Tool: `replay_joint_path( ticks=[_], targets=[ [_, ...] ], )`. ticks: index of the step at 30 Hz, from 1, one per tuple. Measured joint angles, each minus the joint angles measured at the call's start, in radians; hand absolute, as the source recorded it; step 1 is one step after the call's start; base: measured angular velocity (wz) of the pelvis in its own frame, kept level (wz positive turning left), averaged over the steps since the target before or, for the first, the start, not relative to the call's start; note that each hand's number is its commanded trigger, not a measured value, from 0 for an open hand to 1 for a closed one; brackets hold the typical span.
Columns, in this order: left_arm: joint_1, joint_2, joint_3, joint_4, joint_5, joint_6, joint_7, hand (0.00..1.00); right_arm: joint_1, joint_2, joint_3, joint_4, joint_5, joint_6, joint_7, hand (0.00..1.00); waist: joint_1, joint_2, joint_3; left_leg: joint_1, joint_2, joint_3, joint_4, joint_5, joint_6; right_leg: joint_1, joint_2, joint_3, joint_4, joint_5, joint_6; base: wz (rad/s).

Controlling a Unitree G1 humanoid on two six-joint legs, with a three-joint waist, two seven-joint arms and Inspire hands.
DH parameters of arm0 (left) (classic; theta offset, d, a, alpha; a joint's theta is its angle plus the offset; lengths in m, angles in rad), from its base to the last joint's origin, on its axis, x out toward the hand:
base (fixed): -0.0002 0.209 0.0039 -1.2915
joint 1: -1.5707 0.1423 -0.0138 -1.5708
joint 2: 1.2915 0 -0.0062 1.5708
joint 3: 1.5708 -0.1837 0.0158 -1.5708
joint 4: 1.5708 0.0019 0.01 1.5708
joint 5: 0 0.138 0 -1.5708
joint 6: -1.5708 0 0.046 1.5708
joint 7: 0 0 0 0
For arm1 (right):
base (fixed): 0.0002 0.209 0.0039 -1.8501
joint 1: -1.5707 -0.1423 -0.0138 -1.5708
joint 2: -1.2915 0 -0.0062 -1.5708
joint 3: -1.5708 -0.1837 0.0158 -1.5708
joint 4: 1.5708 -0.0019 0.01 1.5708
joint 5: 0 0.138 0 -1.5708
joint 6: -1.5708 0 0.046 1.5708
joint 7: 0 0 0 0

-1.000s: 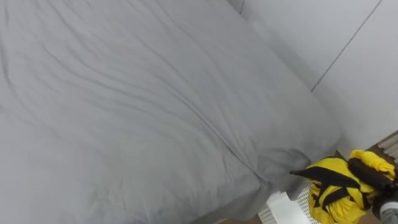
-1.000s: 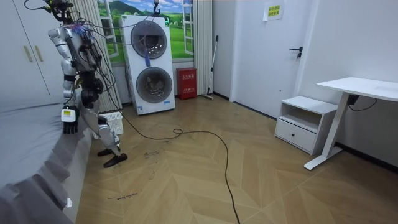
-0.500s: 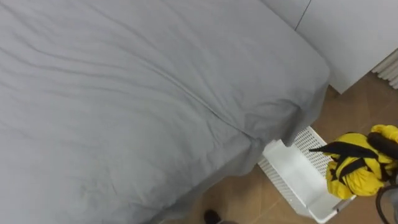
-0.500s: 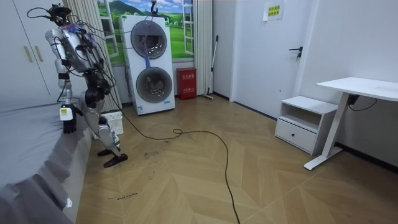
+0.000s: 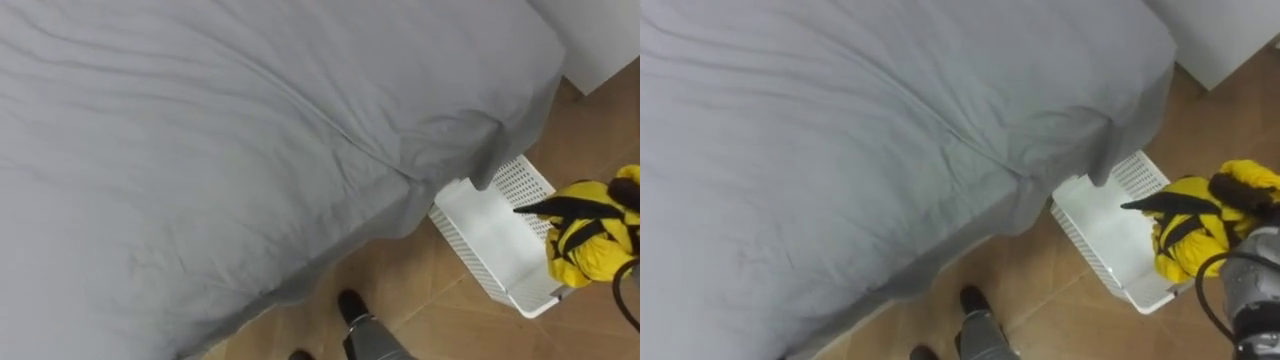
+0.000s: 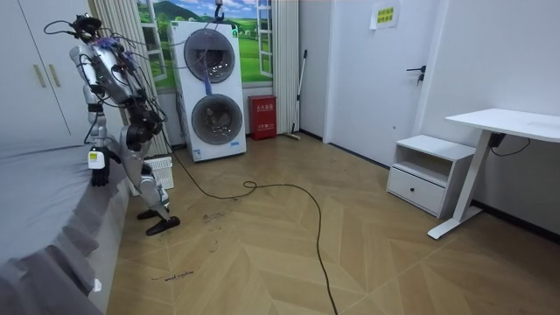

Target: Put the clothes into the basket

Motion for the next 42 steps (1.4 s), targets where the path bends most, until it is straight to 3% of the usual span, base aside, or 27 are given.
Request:
replay_joint_path(
  ticks=[9, 14, 22, 23, 31, 40, 42],
  targets=[
    [-0.005, 0.003, 0.0, -0.003, -0.021, -0.03, 0.0, 0.0, -0.029, -0.023, 0.0, 0.026, 0.036, -0.042, -0.05, 0.0, 0.0, -0.001, 0.0004, -0.038, -0.003, -0.004, 0.008, -0.001, 0.002, -0.033, -0.005, -0.001, -0.001, 0.005, 0.004, 0.01],
    [-0.005, 0.004, 0.0, -0.023, -0.021, -0.03, 0.0, 0.0, -0.028, -0.023, 0.0, 0.059, 0.062, -0.053, -0.053, 0.0, 0.014, 0.0, 0.0, -0.053, 0.001, -0.003, 0.027, -0.005, 0.007, -0.044, -0.005, 0.001, 0.004, 0.012, -0.008, 0.0],
    [-0.001, 0.004, 0.001, -0.04, -0.036, -0.035, 0.0, 0.0, -0.008, -0.054, 0.0, 0.067, 0.145, -0.055, -0.009, 0.0, 0.023, 0.0, 0.0002, -0.064, -0.002, -0.003, 0.069, -0.021, 0.02, -0.057, -0.014, -0.002, 0.052, -0.013, -0.001, 0.06],
    [-0.001, 0.004, 0.001, -0.04, -0.037, -0.041, 0.0, 0.0, -0.006, -0.057, 0.0, 0.067, 0.145, -0.055, -0.002, 0.0, 0.023, 0.0, 0.0002, -0.065, -0.002, -0.004, 0.069, -0.023, 0.02, -0.057, -0.014, -0.003, 0.052, -0.016, 0.008, 0.03],
    [0.001, 0.009, 0.001, -0.038, -0.078, -0.048, 0.0, 0.0, 0.004, -0.071, 0.0, 0.077, 0.15, -0.06, 0.0, 0.0, 0.009, -0.003, 0.0001, -0.059, 0.0, -0.005, 0.052, -0.041, 0.028, -0.048, -0.016, -0.009, 0.046, -0.008, 0.022, 0.0],
    [0.007, 0.025, -0.001, -0.028, -0.076, -0.048, -0.003, 0.0, 0.082, -0.069, 0.0, 0.08, 0.18, -0.06, 0.022, 0.0, -0.005, -0.01, -0.0018, -0.043, -0.002, -0.04, 0.045, -0.042, 0.028, -0.008, -0.023, -0.04, 0.011, 0.006, 0.01, 0.06],
    [0.008, 0.032, -0.001, -0.028, -0.076, -0.047, -0.003, 0.0, 0.106, -0.063, 0.0, 0.079, 0.18, -0.059, 0.031, 0.0, -0.003, -0.021, -0.0035, -0.041, -0.004, -0.05, 0.046, -0.041, 0.028, -0.005, -0.026, -0.045, 0.011, 0.005, 0.009, 0.13]
  ],
)
